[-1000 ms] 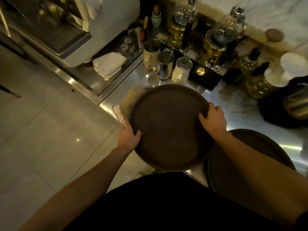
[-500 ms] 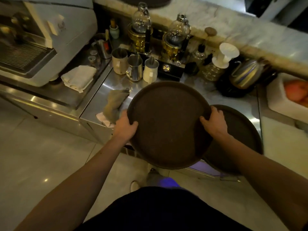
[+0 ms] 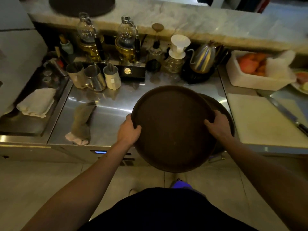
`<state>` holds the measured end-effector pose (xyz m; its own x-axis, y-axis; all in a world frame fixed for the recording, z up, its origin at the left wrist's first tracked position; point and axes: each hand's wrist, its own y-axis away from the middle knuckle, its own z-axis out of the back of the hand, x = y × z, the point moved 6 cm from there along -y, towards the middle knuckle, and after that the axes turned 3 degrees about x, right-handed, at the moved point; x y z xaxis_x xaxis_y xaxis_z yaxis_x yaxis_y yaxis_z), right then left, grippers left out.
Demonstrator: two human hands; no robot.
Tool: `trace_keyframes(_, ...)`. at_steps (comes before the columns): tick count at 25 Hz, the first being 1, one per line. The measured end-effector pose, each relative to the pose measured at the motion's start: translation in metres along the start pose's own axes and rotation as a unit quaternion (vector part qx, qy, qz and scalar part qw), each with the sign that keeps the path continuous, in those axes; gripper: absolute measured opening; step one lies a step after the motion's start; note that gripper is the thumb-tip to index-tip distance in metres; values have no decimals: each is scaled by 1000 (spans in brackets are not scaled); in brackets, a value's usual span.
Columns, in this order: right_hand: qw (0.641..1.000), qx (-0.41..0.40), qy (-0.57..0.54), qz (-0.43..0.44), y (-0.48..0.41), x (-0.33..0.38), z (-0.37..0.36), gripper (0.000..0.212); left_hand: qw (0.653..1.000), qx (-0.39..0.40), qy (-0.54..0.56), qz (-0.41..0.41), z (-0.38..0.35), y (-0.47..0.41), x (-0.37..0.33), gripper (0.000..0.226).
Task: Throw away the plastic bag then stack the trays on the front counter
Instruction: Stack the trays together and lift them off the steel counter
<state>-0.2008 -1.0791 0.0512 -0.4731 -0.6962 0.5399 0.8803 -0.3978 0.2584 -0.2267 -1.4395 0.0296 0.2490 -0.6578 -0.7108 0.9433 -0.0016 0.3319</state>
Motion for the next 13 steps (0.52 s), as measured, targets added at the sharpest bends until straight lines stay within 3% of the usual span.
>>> trace_keyframes(3, 1000, -18, 19, 0, -16, -36, 17, 58, 999, 9, 16, 31, -31, -11, -17, 46)
trace_keyframes(13, 998, 41, 9, 40, -111, -108, 56, 35, 990, -5, 65, 124, -124, -55, -77, 42)
